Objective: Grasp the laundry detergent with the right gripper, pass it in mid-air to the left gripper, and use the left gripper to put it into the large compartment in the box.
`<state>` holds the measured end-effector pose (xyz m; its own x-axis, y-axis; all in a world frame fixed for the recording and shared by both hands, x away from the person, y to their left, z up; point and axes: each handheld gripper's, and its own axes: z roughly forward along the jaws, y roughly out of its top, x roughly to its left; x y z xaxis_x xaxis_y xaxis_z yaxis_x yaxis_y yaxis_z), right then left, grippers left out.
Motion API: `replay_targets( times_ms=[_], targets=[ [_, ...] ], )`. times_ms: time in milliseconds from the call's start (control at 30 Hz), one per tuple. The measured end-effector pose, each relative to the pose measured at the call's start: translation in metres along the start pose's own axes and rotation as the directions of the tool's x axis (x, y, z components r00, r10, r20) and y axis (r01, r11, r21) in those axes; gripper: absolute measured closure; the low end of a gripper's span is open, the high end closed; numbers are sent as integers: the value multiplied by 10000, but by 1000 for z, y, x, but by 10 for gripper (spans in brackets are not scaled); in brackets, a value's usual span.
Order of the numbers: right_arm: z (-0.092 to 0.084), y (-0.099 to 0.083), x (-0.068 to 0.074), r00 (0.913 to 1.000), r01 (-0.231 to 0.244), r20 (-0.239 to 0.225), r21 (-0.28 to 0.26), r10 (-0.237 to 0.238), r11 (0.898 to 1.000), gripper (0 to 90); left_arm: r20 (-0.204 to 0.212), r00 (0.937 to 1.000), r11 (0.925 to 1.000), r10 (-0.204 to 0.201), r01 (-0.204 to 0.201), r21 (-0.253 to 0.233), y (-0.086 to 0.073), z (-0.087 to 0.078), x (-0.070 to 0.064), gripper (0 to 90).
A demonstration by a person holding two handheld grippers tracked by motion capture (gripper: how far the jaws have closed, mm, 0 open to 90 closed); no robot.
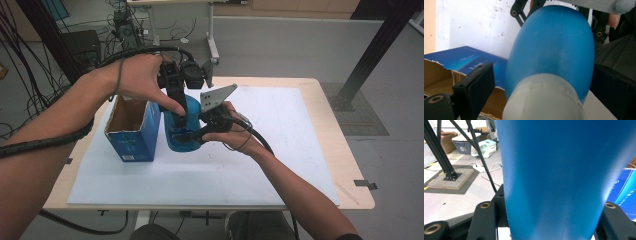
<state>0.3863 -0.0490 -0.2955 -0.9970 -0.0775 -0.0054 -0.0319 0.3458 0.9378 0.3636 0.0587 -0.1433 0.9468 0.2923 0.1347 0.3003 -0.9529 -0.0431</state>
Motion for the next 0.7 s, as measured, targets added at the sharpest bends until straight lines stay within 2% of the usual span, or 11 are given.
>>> replay_targets(
  times_ms=[367, 567, 700],
  targets=[
    [-2, 0, 0, 10000, 54, -33, -29, -54, 10000, 443, 196, 9997, 9999, 159, -159, -38, 4, 2, 0, 209],
    [-3, 0, 0, 9999, 63, -83, -64, -64, 10000, 442, 228, 9996, 9999, 166, -166, -3, 4, 2, 1, 245],
    [-3, 0, 1, 9999, 88, -92, -61, -88, 9999, 442, 423, 9990, 9999, 147, -145, -55, 4, 2, 1, 286]
  ],
)
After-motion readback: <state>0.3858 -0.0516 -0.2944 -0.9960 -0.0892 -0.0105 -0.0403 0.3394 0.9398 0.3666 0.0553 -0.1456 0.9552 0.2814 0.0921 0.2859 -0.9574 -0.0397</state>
